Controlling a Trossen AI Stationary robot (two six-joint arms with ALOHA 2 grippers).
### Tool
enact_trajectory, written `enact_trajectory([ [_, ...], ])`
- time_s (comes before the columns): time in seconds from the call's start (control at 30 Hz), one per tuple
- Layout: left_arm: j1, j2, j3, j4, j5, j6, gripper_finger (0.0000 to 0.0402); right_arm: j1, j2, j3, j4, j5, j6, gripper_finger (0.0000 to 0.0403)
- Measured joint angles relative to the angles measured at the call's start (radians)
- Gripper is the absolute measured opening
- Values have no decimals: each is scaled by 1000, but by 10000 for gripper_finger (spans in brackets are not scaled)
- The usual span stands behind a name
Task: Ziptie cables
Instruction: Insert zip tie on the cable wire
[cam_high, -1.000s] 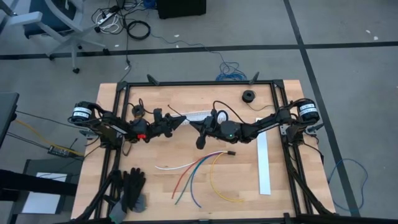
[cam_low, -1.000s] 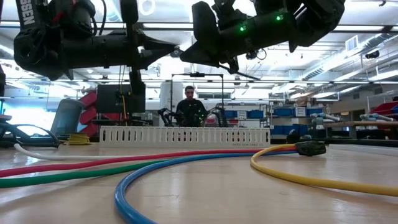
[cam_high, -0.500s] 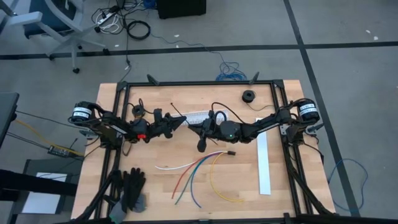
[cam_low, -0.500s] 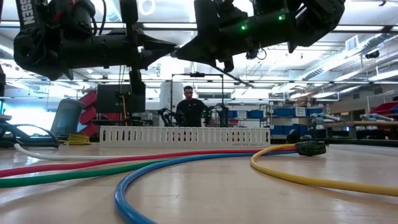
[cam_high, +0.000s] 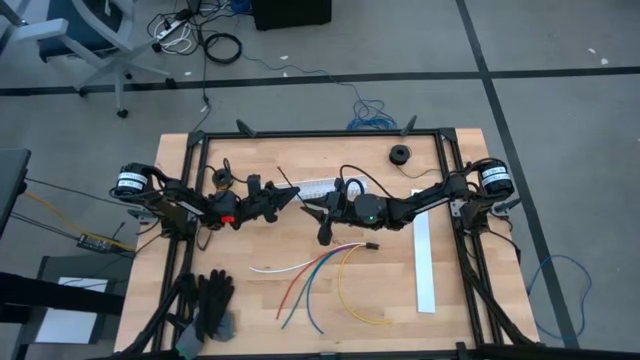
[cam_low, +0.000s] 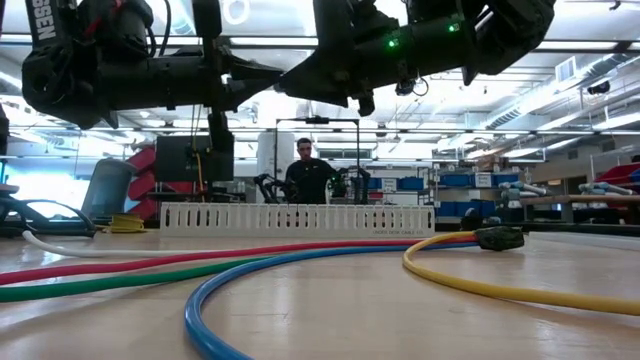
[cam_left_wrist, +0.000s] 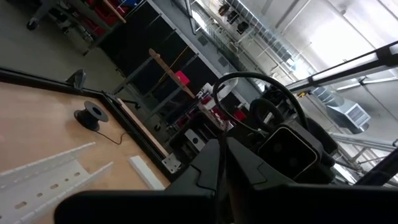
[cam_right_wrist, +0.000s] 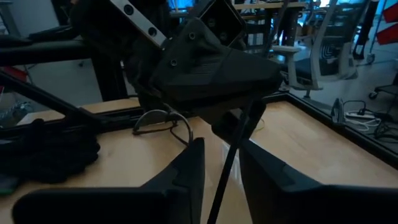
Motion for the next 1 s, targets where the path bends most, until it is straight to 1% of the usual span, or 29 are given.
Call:
enact_trajectory([
  [0.23,0,0,0,-1,0,0,0,9,0,0,-5,-4,-6,105],
  [0.43,0,0,0,-3,16,6,0,19,-1,0,1,-3,-45,109],
  [0.6,0,0,0,-22,16,7,0,60,-1,0,55,-4,-241,106],
  [0.73,0,0,0,-30,34,5,0,95,-2,0,51,16,-431,102],
  [0.87,0,0,0,-38,53,-13,0,132,-2,0,-34,91,-640,101],
  [1.0,0,0,0,-49,64,-42,0,176,-2,0,-101,234,-863,100],
])
